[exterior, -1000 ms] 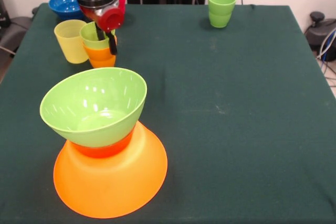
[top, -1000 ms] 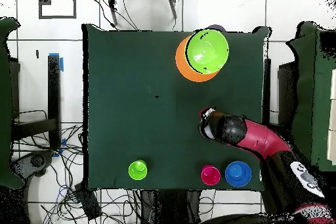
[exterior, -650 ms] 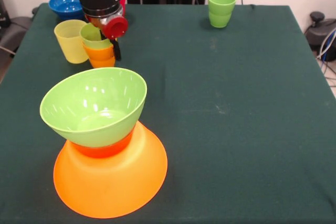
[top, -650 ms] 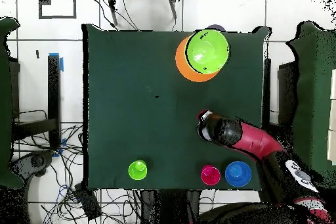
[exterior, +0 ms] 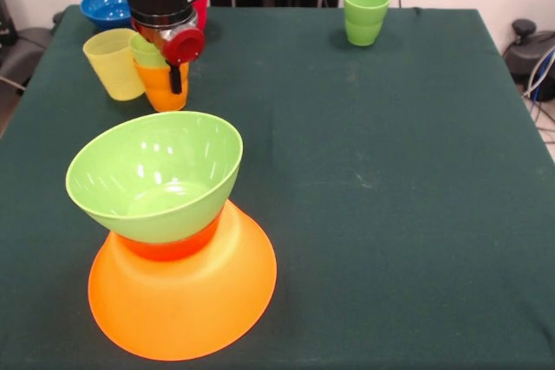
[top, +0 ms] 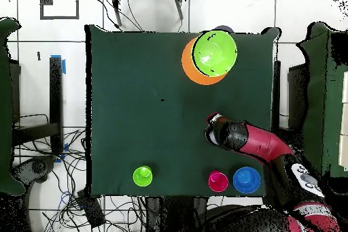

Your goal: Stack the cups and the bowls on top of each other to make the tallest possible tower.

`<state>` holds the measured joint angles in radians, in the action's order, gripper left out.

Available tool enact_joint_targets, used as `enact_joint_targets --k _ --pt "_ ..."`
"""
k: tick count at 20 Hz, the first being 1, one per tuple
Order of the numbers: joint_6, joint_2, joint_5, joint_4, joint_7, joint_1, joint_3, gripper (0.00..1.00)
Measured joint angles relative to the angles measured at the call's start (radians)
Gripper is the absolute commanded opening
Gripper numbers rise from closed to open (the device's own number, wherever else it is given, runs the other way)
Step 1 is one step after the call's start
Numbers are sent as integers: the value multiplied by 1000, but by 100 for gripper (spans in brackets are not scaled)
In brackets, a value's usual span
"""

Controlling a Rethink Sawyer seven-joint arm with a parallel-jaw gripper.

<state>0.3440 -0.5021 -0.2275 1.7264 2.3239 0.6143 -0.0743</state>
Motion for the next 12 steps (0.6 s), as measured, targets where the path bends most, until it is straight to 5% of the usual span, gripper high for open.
enact_joint_targets --k 12 --pt "27 -9 29 0 0 1 2 0"
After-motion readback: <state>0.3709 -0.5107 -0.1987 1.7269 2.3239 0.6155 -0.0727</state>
